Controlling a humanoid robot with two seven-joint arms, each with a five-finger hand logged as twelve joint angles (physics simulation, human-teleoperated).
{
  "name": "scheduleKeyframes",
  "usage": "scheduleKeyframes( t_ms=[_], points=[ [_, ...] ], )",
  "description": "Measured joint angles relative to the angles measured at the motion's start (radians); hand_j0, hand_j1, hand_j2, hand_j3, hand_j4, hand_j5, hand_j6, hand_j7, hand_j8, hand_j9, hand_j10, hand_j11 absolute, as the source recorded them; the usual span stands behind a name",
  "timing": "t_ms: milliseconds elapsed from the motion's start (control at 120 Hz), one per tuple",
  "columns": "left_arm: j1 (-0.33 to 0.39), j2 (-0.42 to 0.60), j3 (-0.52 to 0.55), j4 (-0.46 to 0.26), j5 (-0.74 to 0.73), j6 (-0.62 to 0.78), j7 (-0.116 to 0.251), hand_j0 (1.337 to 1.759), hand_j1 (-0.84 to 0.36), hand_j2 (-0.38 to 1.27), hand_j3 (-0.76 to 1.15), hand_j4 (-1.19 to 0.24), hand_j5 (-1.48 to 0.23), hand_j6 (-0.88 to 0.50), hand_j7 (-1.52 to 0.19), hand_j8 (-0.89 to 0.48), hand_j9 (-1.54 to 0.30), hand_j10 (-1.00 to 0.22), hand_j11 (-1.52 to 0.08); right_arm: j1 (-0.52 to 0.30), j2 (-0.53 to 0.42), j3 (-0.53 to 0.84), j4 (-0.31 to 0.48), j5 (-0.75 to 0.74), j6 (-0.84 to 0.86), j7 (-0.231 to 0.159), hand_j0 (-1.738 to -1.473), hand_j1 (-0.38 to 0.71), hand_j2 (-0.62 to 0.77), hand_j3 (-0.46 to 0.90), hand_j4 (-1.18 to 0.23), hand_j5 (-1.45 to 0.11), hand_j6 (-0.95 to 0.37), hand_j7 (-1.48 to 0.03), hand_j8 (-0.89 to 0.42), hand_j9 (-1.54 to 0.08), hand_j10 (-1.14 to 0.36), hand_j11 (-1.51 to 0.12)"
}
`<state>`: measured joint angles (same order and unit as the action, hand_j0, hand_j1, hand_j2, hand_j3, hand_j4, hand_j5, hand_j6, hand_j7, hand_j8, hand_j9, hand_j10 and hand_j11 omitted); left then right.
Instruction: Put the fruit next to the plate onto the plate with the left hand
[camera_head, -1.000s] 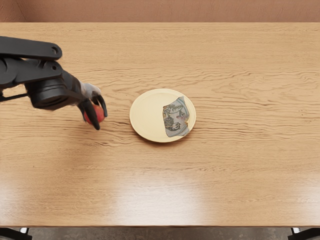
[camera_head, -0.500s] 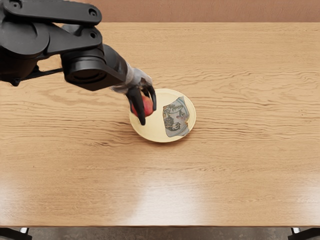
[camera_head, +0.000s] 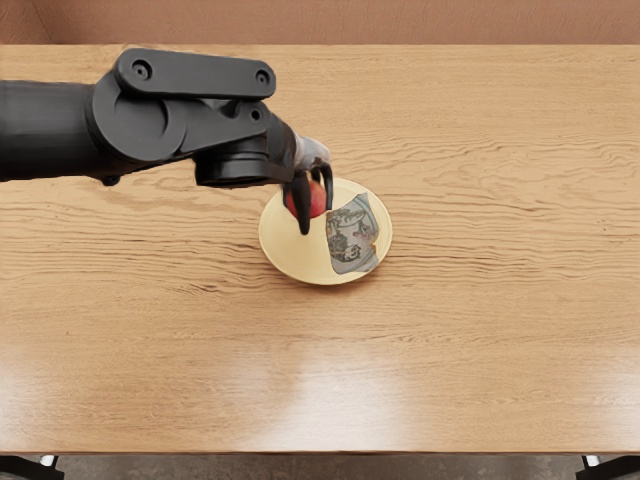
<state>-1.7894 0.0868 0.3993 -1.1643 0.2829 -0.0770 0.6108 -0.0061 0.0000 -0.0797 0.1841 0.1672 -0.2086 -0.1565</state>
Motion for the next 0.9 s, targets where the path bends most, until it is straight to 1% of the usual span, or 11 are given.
scheduleKeyframes(
  t_ms=[67, 75, 108, 167, 342, 400, 442, 567, 642, 783, 900],
  points=[
    [0.003, -0.024, 0.001, 0.007, 0.029, 0.014, 0.0, 1.646, -0.39, 0.36, 0.0, -0.75, -1.14, -0.25, -1.16, -0.2, -1.18, -0.58, -1.18, 0.0, 0.0, 0.0, 0.0, 0.0, 0.0, 0.0, -1.658, -0.31, -0.01, 0.0, -0.04, -0.05, -0.04, -0.05, -0.04, -0.05, -0.04, -0.05],
    [0.006, -0.028, 0.001, 0.008, 0.034, 0.017, 0.0, 1.646, -0.4, 0.34, 0.0, -0.75, -1.13, -0.25, -1.16, -0.21, -1.18, -0.58, -1.18, 0.0, 0.0, 0.0, 0.0, 0.0, 0.0, 0.0, -1.658, -0.31, -0.01, 0.0, -0.04, -0.05, -0.04, -0.05, -0.04, -0.05, -0.04, -0.05],
    [0.016, -0.04, 0.002, 0.012, 0.046, 0.025, 0.0, 1.646, -0.4, 0.34, 0.0, -0.75, -1.14, -0.25, -1.16, -0.21, -1.18, -0.58, -1.18, 0.0, 0.0, 0.0, 0.0, 0.0, 0.0, 0.0, -1.658, -0.31, -0.01, 0.0, -0.04, -0.05, -0.04, -0.05, -0.04, -0.05, -0.04, -0.05],
    [0.03, -0.045, 0.002, 0.019, 0.06, 0.035, 0.0, 1.646, -0.41, 0.41, 0.0, -0.74, -1.14, -0.24, -1.16, -0.2, -1.18, -0.57, -1.18, 0.0, 0.0, 0.0, 0.0, 0.0, 0.0, 0.0, -1.658, -0.31, -0.01, 0.0, -0.04, -0.05, -0.04, -0.05, -0.04, -0.05, -0.04, -0.05],
    [0.045, -0.054, 0.001, 0.047, 0.079, 0.053, 0.0, 1.646, -0.38, 0.29, 0.0, -0.75, -1.15, -0.25, -1.16, -0.21, -1.18, -0.58, -1.18, 0.0, 0.0, 0.0, 0.0, 0.0, 0.0, 0.0, -1.658, -0.31, -0.01, 0.0, -0.04, -0.05, -0.04, -0.05, -0.04, -0.05, -0.04, -0.05],
    [0.049, -0.061, 0.0, 0.054, 0.082, 0.064, 0.0, 1.646, -0.39, 0.31, 0.0, -0.75, -1.13, -0.25, -1.15, -0.21, -1.16, -0.59, -1.16, 0.0, 0.0, 0.0, 0.0, 0.0, 0.0, 0.0, -1.658, -0.31, -0.01, 0.0, -0.04, -0.05, -0.04, -0.05, -0.04, -0.05, -0.04, -0.05],
    [0.054, -0.066, 0.0, 0.06, 0.082, 0.069, 0.0, 1.648, -0.39, 0.36, 0.0, -0.76, -1.08, -0.27, -1.1, -0.23, -1.12, -0.6, -1.11, 0.0, 0.0, 0.0, 0.0, 0.0, 0.0, 0.0, -1.658, -0.31, -0.01, 0.0, -0.04, -0.05, -0.04, -0.05, -0.04, -0.05, -0.04, -0.05],
    [0.059, -0.071, -0.001, 0.077, 0.082, 0.077, 0.0, 1.654, -0.32, 0.24, 0.0, -0.82, -0.87, -0.35, -0.88, -0.31, -0.89, -0.66, -0.9, 0.0, 0.0, 0.0, 0.0, 0.0, 0.0, 0.0, -1.658, -0.31, -0.01, 0.0, -0.04, -0.05, -0.04, -0.05, -0.04, -0.05, -0.04, -0.05],
    [0.063, -0.073, -0.001, 0.081, 0.081, 0.079, 0.0, 1.655, -0.27, 0.19, 0.0, -0.8, -0.76, -0.35, -0.77, -0.31, -0.78, -0.59, -0.78, 0.0, 0.0, 0.0, 0.0, 0.0, 0.0, 0.0, -1.658, -0.31, -0.01, 0.0, -0.04, -0.05, -0.04, -0.05, -0.04, -0.05, -0.04, -0.05],
    [0.064, -0.075, -0.004, 0.085, 0.079, 0.079, 0.0, 1.657, -0.13, 0.12, 0.0, -0.65, -0.56, -0.26, -0.58, -0.23, -0.57, -0.43, -0.58, 0.0, 0.0, 0.0, 0.0, 0.0, 0.0, 0.0, -1.658, -0.31, -0.01, 0.0, -0.04, -0.05, -0.04, -0.05, -0.04, -0.05, -0.04, -0.05],
    [0.064, -0.075, -0.007, 0.085, 0.075, 0.078, 0.0, 1.657, -0.05, 0.09, 0.0, -0.57, -0.46, -0.19, -0.48, -0.18, -0.47, -0.35, -0.47, 0.0, 0.0, 0.0, 0.0, 0.0, 0.0, 0.0, -1.658, -0.31, -0.01, 0.0, -0.04, -0.05, -0.04, -0.05, -0.04, -0.05, -0.04, -0.05]
  ],
)
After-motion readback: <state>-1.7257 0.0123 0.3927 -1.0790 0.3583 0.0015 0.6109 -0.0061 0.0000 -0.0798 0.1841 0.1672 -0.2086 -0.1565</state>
